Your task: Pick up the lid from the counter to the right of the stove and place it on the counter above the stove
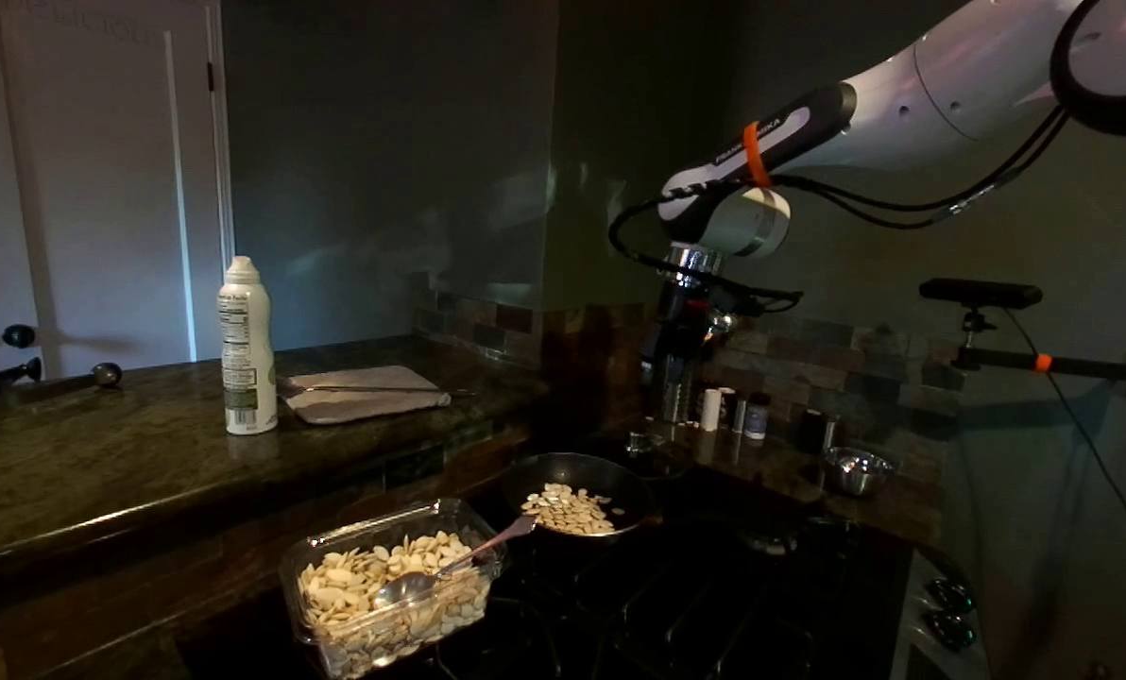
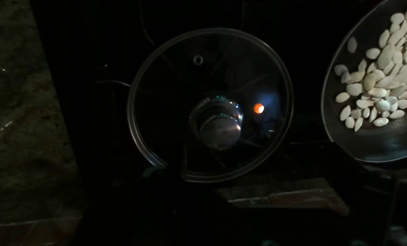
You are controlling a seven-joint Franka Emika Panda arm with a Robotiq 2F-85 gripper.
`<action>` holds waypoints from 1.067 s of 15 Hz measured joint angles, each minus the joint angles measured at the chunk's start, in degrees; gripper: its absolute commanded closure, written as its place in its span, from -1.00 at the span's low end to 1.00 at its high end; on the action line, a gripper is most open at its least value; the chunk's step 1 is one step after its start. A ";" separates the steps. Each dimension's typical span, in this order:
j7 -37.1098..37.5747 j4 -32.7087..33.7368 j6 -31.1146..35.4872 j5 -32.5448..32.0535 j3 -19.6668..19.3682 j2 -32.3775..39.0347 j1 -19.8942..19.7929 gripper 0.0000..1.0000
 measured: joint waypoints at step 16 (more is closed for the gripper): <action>12.69 -1.31 21.66 -8.06 5.82 9.52 -3.97 -1.00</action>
